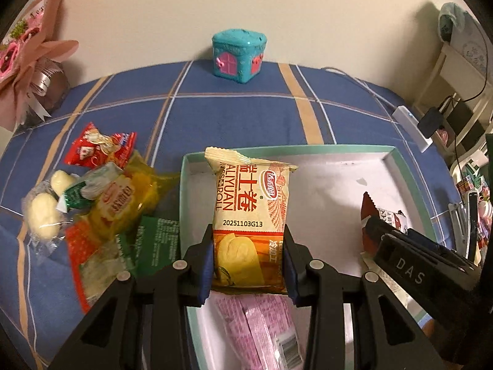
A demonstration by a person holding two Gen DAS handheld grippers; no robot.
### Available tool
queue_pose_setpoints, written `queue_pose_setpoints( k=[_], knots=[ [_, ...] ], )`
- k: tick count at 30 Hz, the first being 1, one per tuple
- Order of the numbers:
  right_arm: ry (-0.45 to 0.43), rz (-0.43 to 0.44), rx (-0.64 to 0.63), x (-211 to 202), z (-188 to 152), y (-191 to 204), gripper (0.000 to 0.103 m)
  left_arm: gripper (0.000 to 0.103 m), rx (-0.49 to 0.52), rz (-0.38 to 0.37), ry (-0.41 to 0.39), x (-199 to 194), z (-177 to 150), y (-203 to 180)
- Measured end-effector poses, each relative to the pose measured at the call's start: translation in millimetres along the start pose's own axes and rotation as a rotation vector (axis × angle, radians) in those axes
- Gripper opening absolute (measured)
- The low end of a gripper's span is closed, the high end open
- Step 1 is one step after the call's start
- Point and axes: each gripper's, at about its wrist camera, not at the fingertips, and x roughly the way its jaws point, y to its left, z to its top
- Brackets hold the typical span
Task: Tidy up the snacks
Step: 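Place yellow roll bag in tray with left tool while right tool places biscuit packet, then move both tools back from the tray to the snack pile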
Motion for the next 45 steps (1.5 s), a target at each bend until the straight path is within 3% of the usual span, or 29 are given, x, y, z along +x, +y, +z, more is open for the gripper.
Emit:
queue_pose_setpoints(
  k=[4,8,13,17,25,28,31,35,39,45],
  knots=[
    [-0.01,-0.017,-0.015,-1,0,3,0.063,0.04,-0.008,0.007,0.025,9,-1,2],
    [0.003,-0.022,-0.028,1,-2,5,0.064,0.06,-0.019,0.011,0.035,7,0,4],
    [0.035,-0.031,-0.035,0,-4,7,0.069,0.069,-0.033,0.006,0.02,-9,4,7],
    [0.062,-0.06,-0.063,-4,-5,11,0.077,0.083,-0.062,0.009,0.02,-23,8,14],
    [0.12,-0.104,-0.104,-10,-12,16,0.103,0.092,-0.095,0.12,0.045,-39,5,30],
    [0.133,-0.117,-0.117,-14,-15,16,0.103,0.102,-0.118,0.195,0.077,-39,0,43],
    [0.141,-0.12,-0.124,-22,-18,16,0.103,0.103,-0.146,0.244,0.104,-37,-6,57],
    [0.143,-0.122,-0.149,-34,-22,21,0.103,0.103,-0.215,0.238,0.147,-35,-13,82],
    [0.155,-0.113,-0.172,-42,-27,31,0.103,0.103,-0.262,0.213,0.14,-42,-15,100],
    [0.134,-0.057,-0.213,-57,-34,52,0.103,0.103,-0.25,0.236,0.12,-53,-16,121]
  ],
)
